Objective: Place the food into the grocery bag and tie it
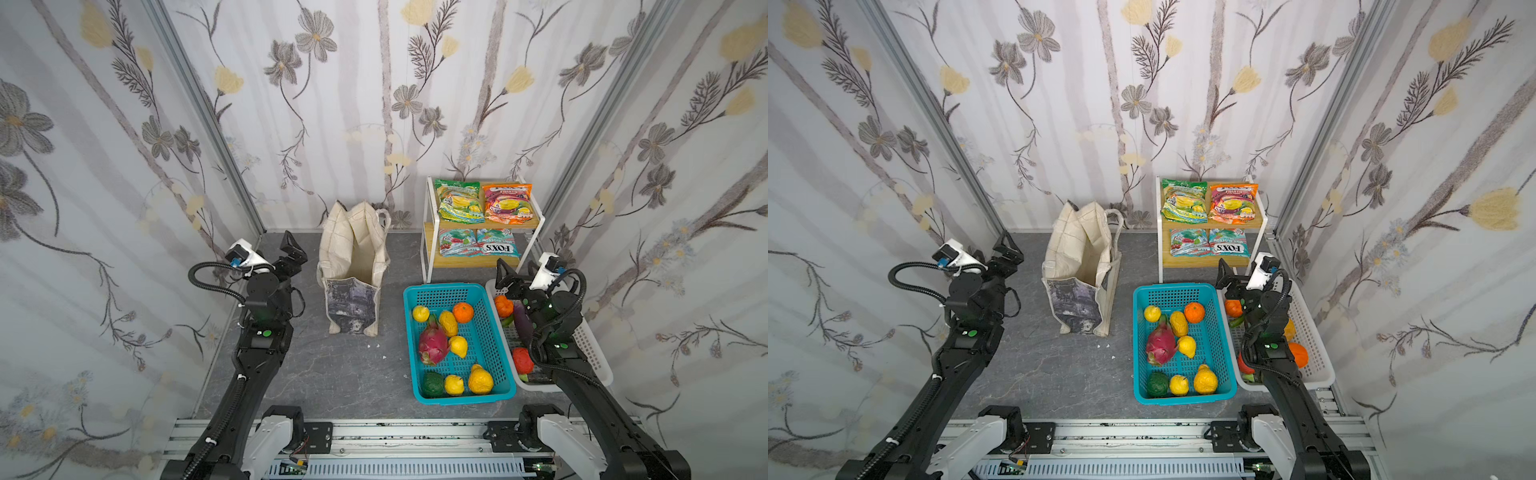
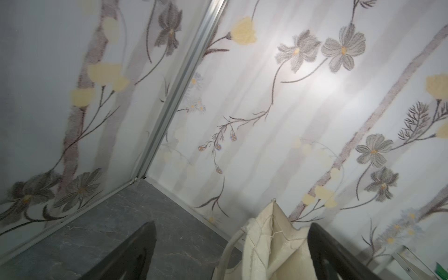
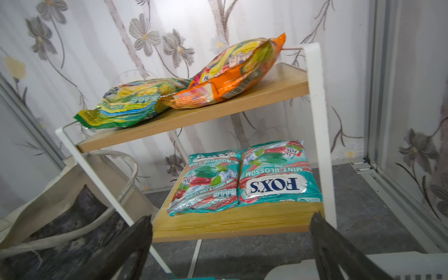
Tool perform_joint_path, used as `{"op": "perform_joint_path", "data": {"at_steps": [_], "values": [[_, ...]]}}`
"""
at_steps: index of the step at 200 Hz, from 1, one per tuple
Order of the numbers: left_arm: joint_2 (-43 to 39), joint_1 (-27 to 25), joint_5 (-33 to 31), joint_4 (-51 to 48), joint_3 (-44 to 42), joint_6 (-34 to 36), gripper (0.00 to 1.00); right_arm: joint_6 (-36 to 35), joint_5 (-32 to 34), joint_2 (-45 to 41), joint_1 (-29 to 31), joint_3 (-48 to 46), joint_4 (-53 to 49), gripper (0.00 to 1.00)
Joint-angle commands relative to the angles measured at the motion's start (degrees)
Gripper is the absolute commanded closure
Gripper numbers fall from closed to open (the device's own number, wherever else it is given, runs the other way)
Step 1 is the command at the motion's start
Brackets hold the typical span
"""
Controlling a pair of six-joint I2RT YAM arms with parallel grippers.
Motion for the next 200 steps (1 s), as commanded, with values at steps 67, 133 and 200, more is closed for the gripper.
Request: {"op": "perform_joint_path", "data": {"at_steps": [67,133,200], "values": [[22.4,-19.8,8.6,-26.0,32.2,17.8,0.0,0.5,-1.6,5.6,16.5,11.7,-6.7,0.0],[38.5,-24.0,1.5,-40.0,45.3,19.4,0.06,0.0,0.9,7.5,18.4,12.6,-7.9,0.0],[44.0,-24.9,1.5,-44.5,47.3,19.3,0.35,0.7,0.5,8.0,18.4,11.2,-5.4,0.08]]}}
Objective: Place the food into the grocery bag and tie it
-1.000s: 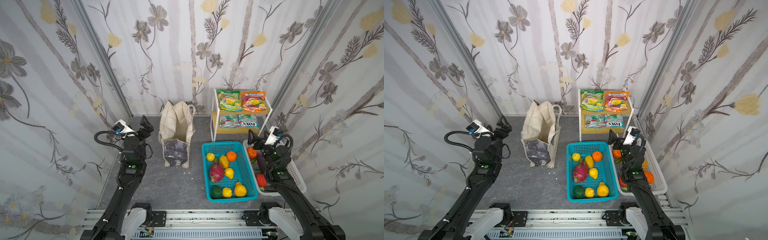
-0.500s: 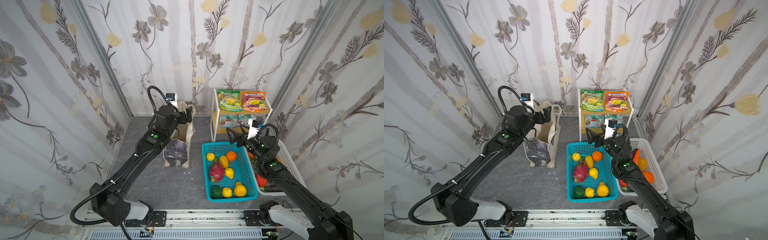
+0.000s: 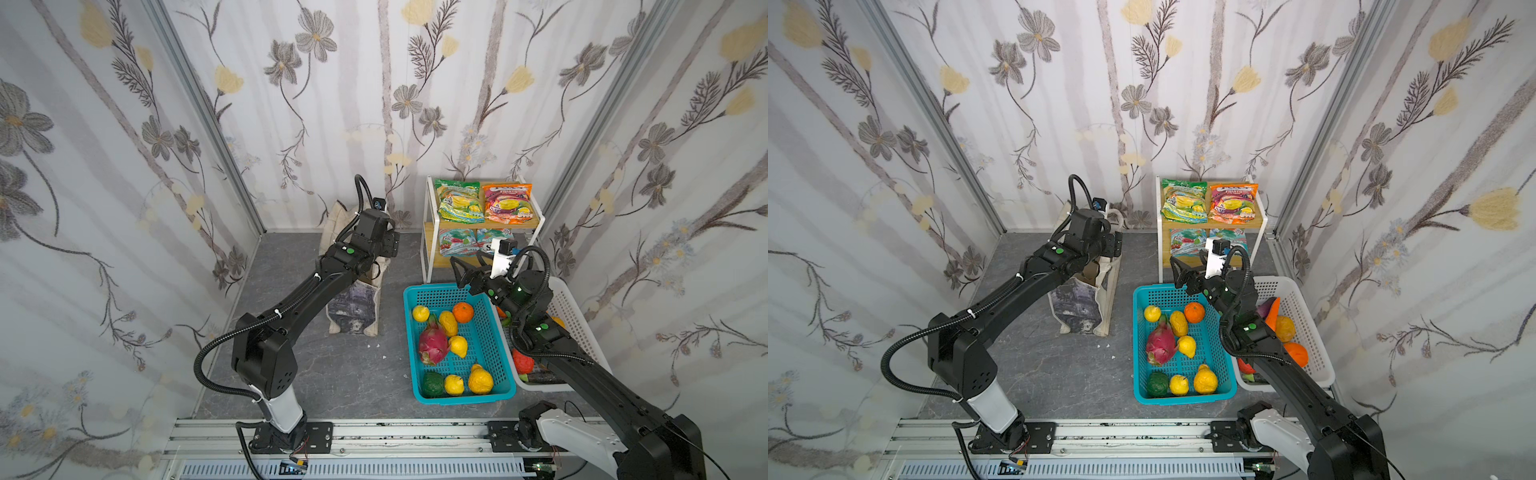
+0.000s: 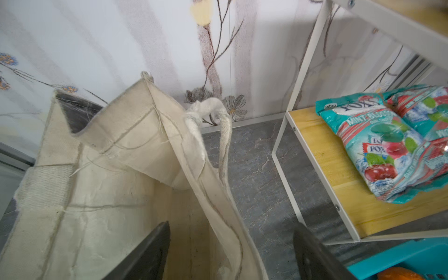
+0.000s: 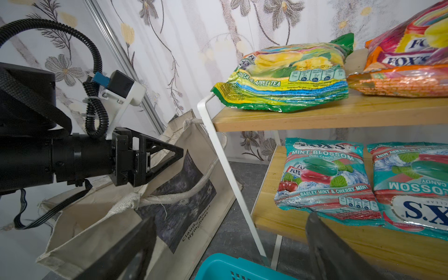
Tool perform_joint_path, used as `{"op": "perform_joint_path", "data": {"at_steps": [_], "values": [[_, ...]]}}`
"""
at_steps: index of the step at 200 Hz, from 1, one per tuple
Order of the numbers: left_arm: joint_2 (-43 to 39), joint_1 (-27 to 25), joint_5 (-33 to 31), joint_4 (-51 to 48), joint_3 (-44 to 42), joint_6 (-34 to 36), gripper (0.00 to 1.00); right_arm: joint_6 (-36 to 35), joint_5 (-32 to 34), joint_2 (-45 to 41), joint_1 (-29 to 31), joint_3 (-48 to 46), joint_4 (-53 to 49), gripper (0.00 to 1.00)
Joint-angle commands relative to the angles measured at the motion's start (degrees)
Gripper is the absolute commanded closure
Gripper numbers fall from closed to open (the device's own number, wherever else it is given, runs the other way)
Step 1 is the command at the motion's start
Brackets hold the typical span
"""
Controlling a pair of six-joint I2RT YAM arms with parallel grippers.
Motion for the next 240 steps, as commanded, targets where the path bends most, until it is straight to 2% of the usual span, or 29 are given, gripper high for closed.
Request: {"op": "perform_joint_path", "data": {"at_steps": [1,22,43,67,101,117,126,142,151,160,174,182,192,194,208,219,228,240], "values": [[0.4,0.0,-0.8,-2.6,0.3,0.1,0.36,0.9,0.3,0.4,0.0,-0.7,2.6,0.08],[0.3,-0.1,0.2,-4.0,-0.1,-0.4,0.76,1.4,-0.2,0.9,0.1,-0.6,2.8,0.1],[-1.7,-0.2,2.7,-5.4,-1.4,-3.1,1.0,1.4,-1.1,1.7,0.1,-0.1,2.2,0.11],[-6.4,-0.3,8.8,-5.8,-5.3,-6.6,0.99,1.6,-1.3,2.5,0.4,0.1,2.3,0.11],[-14.9,-0.7,8.1,-6.4,-12.9,-10.8,1.0,2.3,-3.4,4.7,0.7,1.0,1.9,0.12],[-18.4,-1.5,10.0,-6.4,-16.1,-14.3,1.0,2.8,-3.9,5.8,1.1,1.0,1.9,0.12],[-20.1,-2.3,10.8,-6.3,-17.8,-16.4,0.9,2.9,-4.0,6.4,1.3,2.6,1.8,0.12],[-21.8,-4.1,10.7,-6.2,-20.5,-17.8,0.9,3.2,-4.1,7.4,1.9,3.6,1.6,0.12],[-22.5,-4.4,10.7,-6.1,-20.6,-17.9,0.84,3.3,-4.2,7.9,2.3,3.9,1.6,0.12],[-23.3,-4.3,9.7,-6.1,-20.1,-17.6,0.62,3.4,-4.1,8.3,2.6,4.3,1.5,0.11],[-25.1,-4.2,8.3,-6.0,-18.9,-15.5,0.49,3.5,-4.1,8.8,3.1,5.1,1.2,0.1],[-26.3,-4.0,9.5,-5.8,-16.0,-13.5,0.35,3.3,-4.3,9.0,3.6,5.5,0.9,0.08],[-28.1,-3.5,9.3,-5.6,-13.4,-11.3,0.05,3.0,-4.6,9.4,4.1,6.6,-0.4,0.05],[-28.5,-3.4,8.9,-5.5,-13.0,-11.0,0.01,2.9,-4.7,9.5,4.2,6.8,-0.8,0.04],[-30.3,-1.6,7.3,-5.3,-10.0,-8.3,0.0,2.2,-4.9,10.4,5.0,8.7,-3.0,0.0],[-31.1,2.5,8.7,-5.4,-9.3,-6.8,0.0,2.1,-4.5,11.0,5.7,9.8,-3.7,0.0],[-31.3,7.7,13.3,-5.4,-9.8,-7.1,0.0,2.3,-3.9,11.2,6.2,10.2,-3.7,0.0],[-30.4,16.8,23.4,-5.1,-11.7,-9.3,0.0,2.8,-1.5,11.4,7.0,10.7,-4.3,0.0]]}}
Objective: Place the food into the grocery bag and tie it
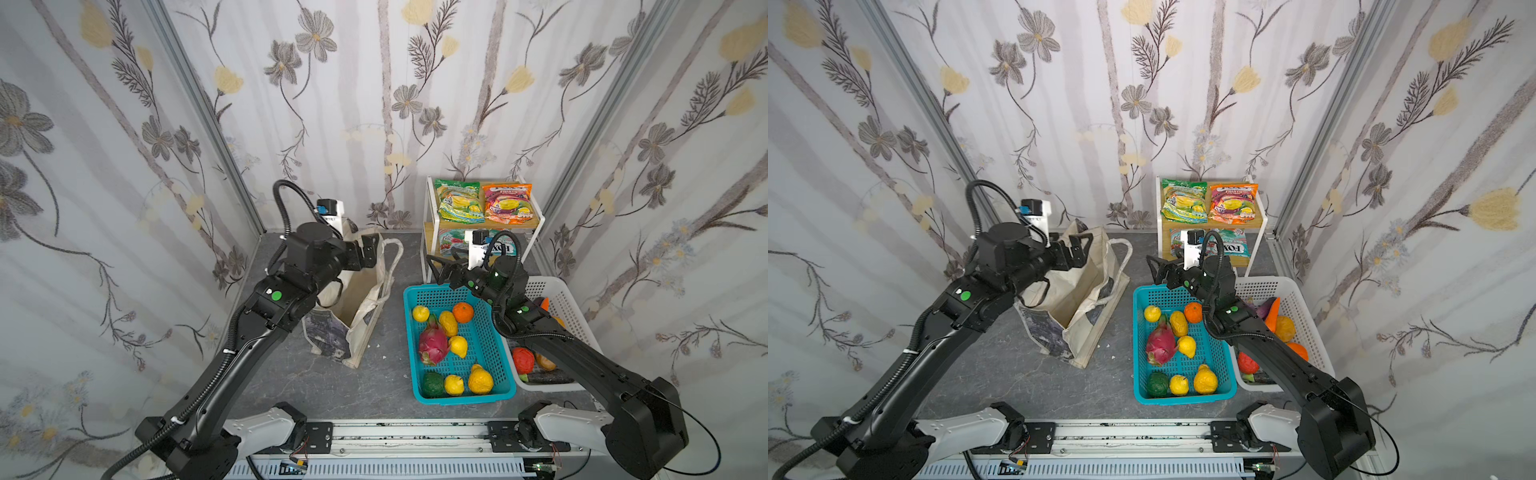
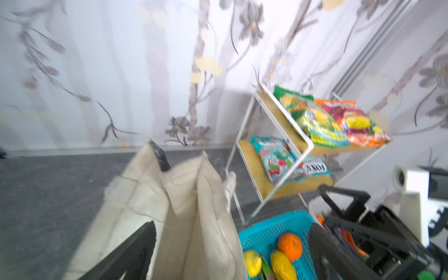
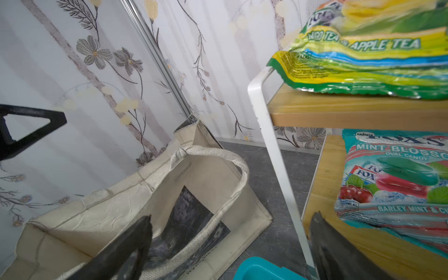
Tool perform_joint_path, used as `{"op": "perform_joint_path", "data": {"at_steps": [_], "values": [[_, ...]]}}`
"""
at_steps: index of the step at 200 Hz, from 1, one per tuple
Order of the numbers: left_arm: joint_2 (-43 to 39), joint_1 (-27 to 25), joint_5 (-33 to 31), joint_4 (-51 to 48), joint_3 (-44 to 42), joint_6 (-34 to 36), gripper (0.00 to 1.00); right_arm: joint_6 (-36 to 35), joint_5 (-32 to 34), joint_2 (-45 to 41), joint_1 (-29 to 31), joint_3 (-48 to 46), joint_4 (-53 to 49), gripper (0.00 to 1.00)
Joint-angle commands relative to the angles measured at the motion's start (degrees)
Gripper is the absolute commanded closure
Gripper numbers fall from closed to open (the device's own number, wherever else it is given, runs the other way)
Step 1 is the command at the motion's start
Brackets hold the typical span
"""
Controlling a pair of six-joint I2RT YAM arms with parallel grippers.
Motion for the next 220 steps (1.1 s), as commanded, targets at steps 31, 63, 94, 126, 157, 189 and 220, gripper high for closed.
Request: {"op": "perform_joint_path", "data": {"at_steps": [31,63,94,126,157,189,220], "values": [[6.2,18.2,18.1,0.8,-7.9,0.8,0.0,-0.8,2.1,2.4,3.3,4.2,-4.4,0.0],[12.5,23.2,24.6,2.1,-10.6,2.4,0.4,-0.6,1.3,4.6,4.8,6.0,-4.3,0.0],[14.6,24.4,21.6,2.8,-11.7,3.2,0.37,-0.5,-0.4,6.5,6.6,7.6,-4.4,0.0],[16.4,24.8,29.3,4.1,-13.9,2.6,0.69,-0.4,-0.8,8.5,7.9,8.7,-3.5,0.0],[12.2,24.9,24.4,4.0,-17.4,2.1,1.0,-1.4,-2.8,11.1,9.2,12.7,-9.3,0.0],[5.0,25.0,22.6,3.4,-22.6,0.0,1.0,-2.8,-1.9,15.8,11.3,18.2,-18.1,0.0],[-0.6,25.0,22.0,3.0,-25.2,-0.7,0.76,-2.4,-1.8,17.4,13.2,19.2,-17.5,0.0]]}}
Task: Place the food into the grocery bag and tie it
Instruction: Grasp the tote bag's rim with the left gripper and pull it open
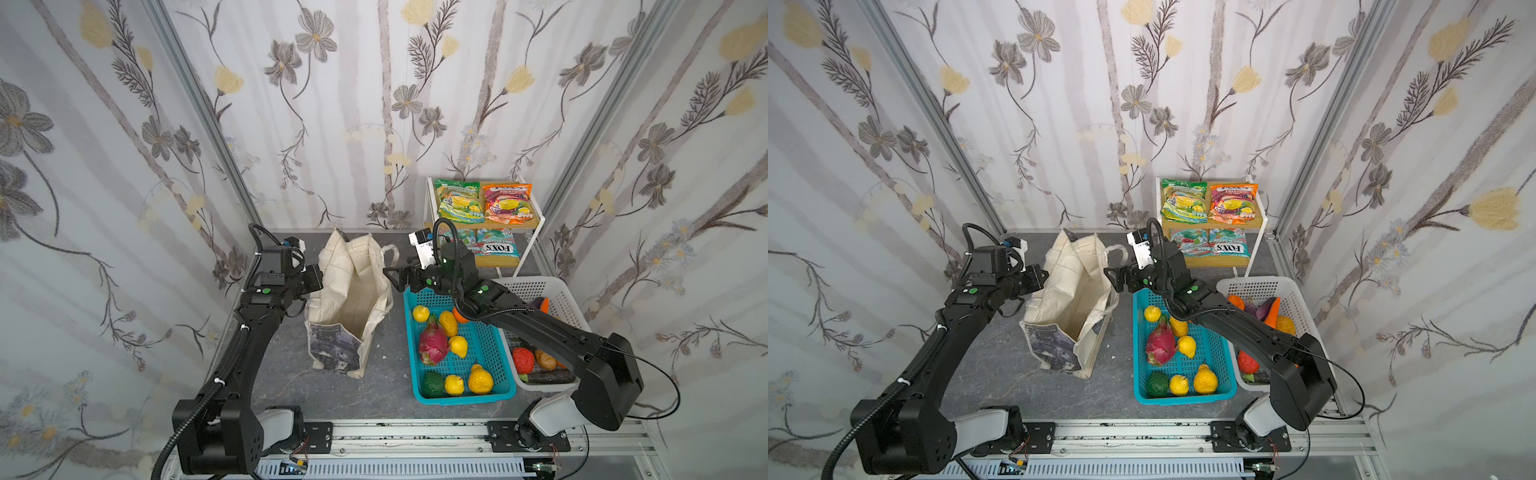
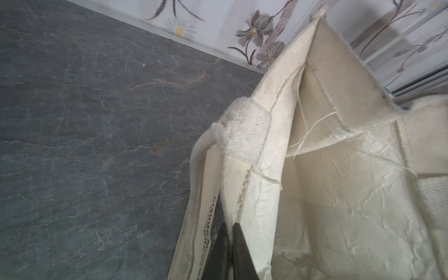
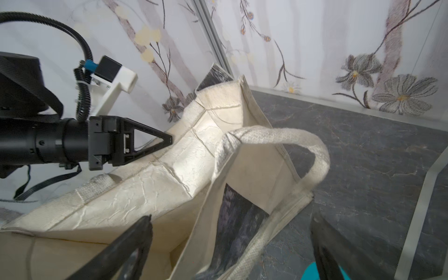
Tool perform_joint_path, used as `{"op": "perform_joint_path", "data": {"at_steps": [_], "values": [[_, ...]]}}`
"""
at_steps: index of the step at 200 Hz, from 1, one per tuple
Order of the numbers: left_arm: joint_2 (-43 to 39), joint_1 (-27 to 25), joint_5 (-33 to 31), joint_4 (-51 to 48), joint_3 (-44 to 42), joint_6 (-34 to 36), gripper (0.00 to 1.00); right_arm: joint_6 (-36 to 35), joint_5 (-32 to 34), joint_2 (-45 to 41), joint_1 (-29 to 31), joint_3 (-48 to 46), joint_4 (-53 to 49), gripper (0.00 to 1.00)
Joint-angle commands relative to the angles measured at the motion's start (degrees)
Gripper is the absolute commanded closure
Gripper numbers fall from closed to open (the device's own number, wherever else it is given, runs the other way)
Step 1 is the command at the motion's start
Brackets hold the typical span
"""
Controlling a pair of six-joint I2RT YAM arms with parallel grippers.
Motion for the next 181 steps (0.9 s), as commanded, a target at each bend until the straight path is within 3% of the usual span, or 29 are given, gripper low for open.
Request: {"op": "perform_joint_path", "data": {"at_steps": [1,24,42,51,61,69,80,97,108,118,146,181], "values": [[-2.0,0.1,-0.9,0.3,-1.0,-1.1,0.73,-0.4,-0.3,1.4,1.1,1.4,-1.3,0.0],[-0.4,0.0,0.4,0.4,1.0,-0.3,0.47,1.8,-0.1,3.3,1.9,3.8,-2.9,0.0],[1.2,0.0,0.8,0.9,2.2,0.4,0.44,5.0,-0.2,5.3,3.1,5.2,-3.5,0.0],[2.5,0.0,0.8,1.0,2.4,0.6,0.47,6.3,-0.2,6.2,3.9,5.3,-2.8,0.01],[3.8,-0.1,1.2,1.0,2.2,0.5,0.58,7.2,0.3,7.2,4.7,5.3,-2.0,0.05],[4.9,-0.8,-1.1,0.9,1.6,-0.2,0.77,7.6,0.6,7.8,5.0,5.6,-1.5,0.11],[4.9,-2.9,-5.0,0.9,0.7,0.2,1.0,7.8,1.0,8.7,5.0,6.3,-1.4,0.27],[3.8,-4.6,-8.8,1.0,0.0,0.6,1.0,7.4,2.8,9.5,5.0,8.3,-3.2,0.55],[2.1,-4.7,-11.6,0.9,-0.2,0.6,1.0,7.0,4.0,9.4,5.0,8.9,-4.4,0.79],[0.0,-4.4,-16.0,0.9,-0.3,0.8,1.0,6.6,4.6,9.1,4.8,8.8,-5.5,0.91],[-6.8,-3.8,-24.6,0.7,-2.4,1.4,1.0,5.1,7.0,7.3,3.5,5.8,-8.9,0.91],[-13.4,2.9,-21.8,1.2,-6.4,1.9,1.0,4.5,9.4,2.0,0.3,-0.8,-11.4,0.92]]}}
